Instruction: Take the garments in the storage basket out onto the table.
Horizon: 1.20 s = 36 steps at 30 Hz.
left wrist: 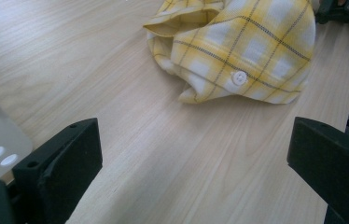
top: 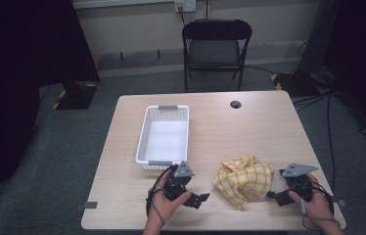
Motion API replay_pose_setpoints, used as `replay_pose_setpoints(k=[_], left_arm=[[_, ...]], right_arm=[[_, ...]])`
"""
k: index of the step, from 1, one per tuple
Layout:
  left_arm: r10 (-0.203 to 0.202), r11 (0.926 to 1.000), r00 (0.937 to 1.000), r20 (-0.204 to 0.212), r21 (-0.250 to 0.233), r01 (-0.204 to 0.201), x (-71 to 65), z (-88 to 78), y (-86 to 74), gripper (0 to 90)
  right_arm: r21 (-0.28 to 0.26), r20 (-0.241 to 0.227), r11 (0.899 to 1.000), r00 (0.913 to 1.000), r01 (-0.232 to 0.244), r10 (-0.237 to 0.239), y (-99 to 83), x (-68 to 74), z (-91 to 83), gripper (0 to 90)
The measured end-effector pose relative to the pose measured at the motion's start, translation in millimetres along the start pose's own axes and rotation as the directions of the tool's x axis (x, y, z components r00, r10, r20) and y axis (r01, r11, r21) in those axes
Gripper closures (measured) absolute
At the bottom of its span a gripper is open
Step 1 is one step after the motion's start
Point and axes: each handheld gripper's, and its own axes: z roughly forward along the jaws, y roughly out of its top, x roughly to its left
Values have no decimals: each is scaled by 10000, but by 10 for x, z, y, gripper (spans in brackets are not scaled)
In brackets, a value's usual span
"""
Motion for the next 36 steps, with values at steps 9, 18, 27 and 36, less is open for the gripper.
replay_pose_setpoints(k=[9,18,27,36], left_arm=[[-112,9999,9998,-136,-96,110,45,-67,-57,28],[-251,9996,9993,-272,-140,247,115,-139,-116,28],[-238,9997,9995,-224,-90,236,144,-185,-133,28],[-384,9992,9989,-268,-135,380,187,-221,-166,28]], right_arm=[[1,1,10000,10000,0,0,0,0,0,0],[1,-1,10000,10000,0,0,0,0,0,0],[2,-1,10000,10000,-2,2,0,0,0,0],[0,-1,10000,10000,0,0,0,0,0,0]])
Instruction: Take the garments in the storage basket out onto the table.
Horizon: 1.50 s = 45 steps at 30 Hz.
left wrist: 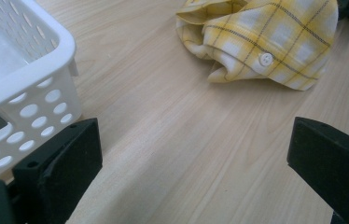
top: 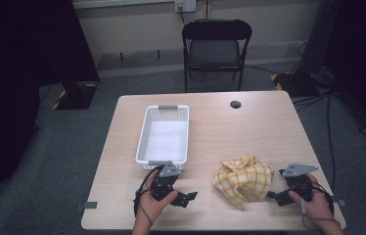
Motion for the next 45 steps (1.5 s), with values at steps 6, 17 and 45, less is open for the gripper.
replay_pose_setpoints(k=[6,17,45], left_arm=[[-93,10000,9999,-80,-36,93,39,-30,-22,28],[-214,9997,9997,-130,-70,213,95,-88,-51,28],[-602,9979,9977,-325,-257,593,231,-196,-138,28]], right_arm=[[-1,1,10000,10000,0,0,0,0,0,0],[1,0,10000,10000,-2,2,0,0,0,0],[0,-1,10000,10000,-1,1,0,0,0,0]])
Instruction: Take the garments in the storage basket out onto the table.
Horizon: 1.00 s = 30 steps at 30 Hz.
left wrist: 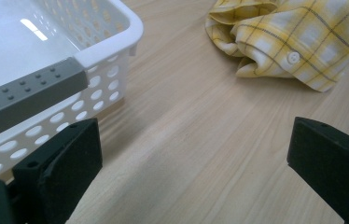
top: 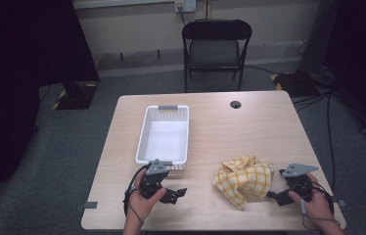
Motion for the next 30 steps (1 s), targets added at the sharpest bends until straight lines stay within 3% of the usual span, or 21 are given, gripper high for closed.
replay_pose_setpoints(k=[30], left_arm=[[-482,9987,9987,-169,-164,479,154,-107,-99,28]], right_arm=[[0,1,10000,10000,2,-2,0,0,0,0]])
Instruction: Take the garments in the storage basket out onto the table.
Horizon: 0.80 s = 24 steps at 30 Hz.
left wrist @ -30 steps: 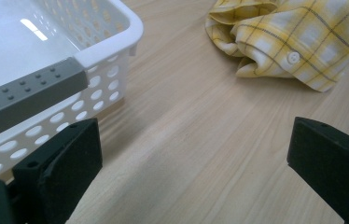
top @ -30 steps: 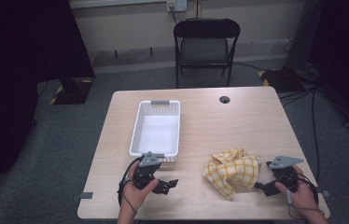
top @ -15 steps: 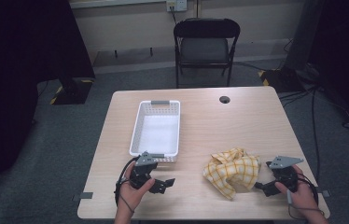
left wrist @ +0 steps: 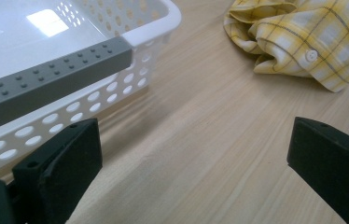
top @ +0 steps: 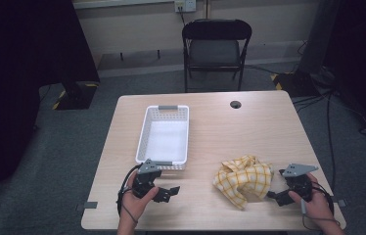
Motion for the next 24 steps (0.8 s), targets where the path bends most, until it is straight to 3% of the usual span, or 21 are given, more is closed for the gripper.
replay_pose_setpoints(k=[24], left_arm=[[-321,9992,9976,-616,205,334,167,-58,-119,28]], right_arm=[[1,0,10000,10000,-2,2,0,0,0,0]])
